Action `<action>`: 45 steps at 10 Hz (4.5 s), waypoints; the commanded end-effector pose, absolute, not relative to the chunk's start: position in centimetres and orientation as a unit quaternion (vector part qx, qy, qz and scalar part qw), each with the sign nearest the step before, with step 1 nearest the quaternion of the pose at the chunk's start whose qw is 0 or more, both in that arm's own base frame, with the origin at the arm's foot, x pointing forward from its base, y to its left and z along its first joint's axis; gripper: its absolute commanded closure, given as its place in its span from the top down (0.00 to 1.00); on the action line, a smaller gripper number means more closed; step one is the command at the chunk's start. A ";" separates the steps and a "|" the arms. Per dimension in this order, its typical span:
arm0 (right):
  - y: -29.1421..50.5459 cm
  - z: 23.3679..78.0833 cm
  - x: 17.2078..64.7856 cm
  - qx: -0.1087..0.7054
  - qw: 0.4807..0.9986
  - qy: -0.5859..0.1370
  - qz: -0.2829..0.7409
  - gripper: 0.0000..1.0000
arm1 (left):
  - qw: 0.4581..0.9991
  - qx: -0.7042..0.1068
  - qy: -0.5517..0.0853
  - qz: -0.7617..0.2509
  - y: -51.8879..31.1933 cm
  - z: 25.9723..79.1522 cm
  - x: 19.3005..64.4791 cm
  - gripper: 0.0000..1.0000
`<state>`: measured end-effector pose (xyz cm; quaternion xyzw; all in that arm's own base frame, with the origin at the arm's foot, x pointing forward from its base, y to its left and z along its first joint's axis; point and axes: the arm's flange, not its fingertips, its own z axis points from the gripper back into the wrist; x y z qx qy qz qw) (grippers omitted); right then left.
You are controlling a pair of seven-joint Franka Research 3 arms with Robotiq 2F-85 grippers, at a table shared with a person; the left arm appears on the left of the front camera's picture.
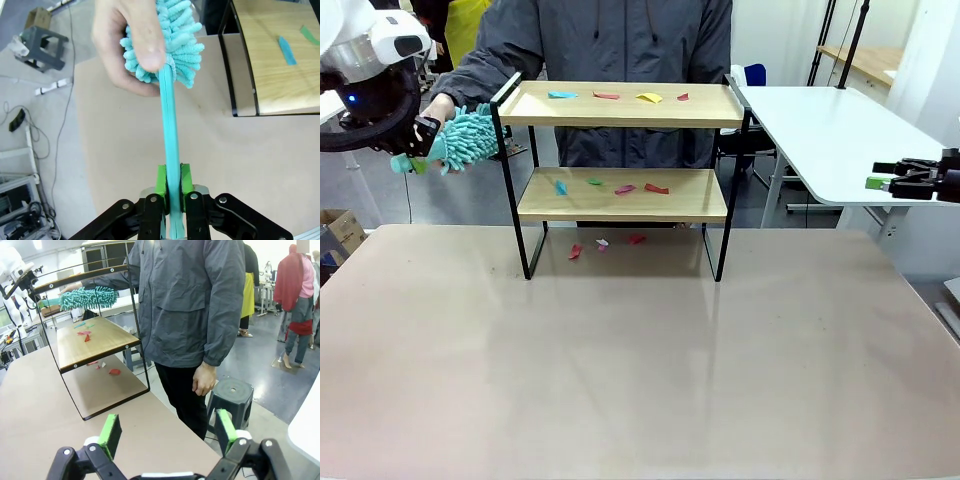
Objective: Clean the shelf.
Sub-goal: Pick up the Duster handed by the human, then clean the specific section of the Shelf indicated by the human with the Duster.
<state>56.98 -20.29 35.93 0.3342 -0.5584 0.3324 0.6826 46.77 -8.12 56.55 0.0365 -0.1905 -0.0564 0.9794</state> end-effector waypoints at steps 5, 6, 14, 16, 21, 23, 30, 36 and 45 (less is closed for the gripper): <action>-20.0 36.1 57.1 0.332 0.683 -0.559 0.333 1.00 | 0.979 0.038 -0.190 -0.065 -8.2 56.5 46.8 0.00; -20.0 36.1 57.1 0.332 0.683 -0.559 0.333 1.00 | 0.979 0.038 -0.190 -0.065 -8.2 56.5 46.8 0.00; -20.0 36.1 57.1 0.332 0.683 -0.559 0.333 1.00 | 0.949 0.112 -0.115 -0.272 -0.9 62.9 43.7 0.13; -20.0 36.1 57.1 0.332 0.683 -0.559 0.333 1.00 | 0.902 0.161 -0.085 -0.391 1.0 65.3 42.4 0.13; -20.0 36.1 57.1 0.332 0.683 -0.559 0.333 1.00 | 0.710 0.193 0.038 -0.676 2.3 67.1 36.6 0.13; -20.0 36.1 57.1 0.332 0.683 -0.559 0.333 1.00 | 0.663 0.177 0.077 -0.723 1.0 65.9 34.3 0.13; -20.0 36.1 57.1 0.332 0.683 -0.559 0.333 1.00 | 0.667 0.168 0.072 -0.723 0.2 66.0 34.4 0.13; -20.0 36.1 57.1 0.332 0.683 -0.559 0.333 1.00 | 0.667 0.168 0.072 -0.723 0.2 66.0 34.4 0.13; -20.0 36.1 57.1 0.332 0.683 -0.559 0.333 1.00 | 0.667 0.168 0.072 -0.723 0.2 66.0 34.4 0.13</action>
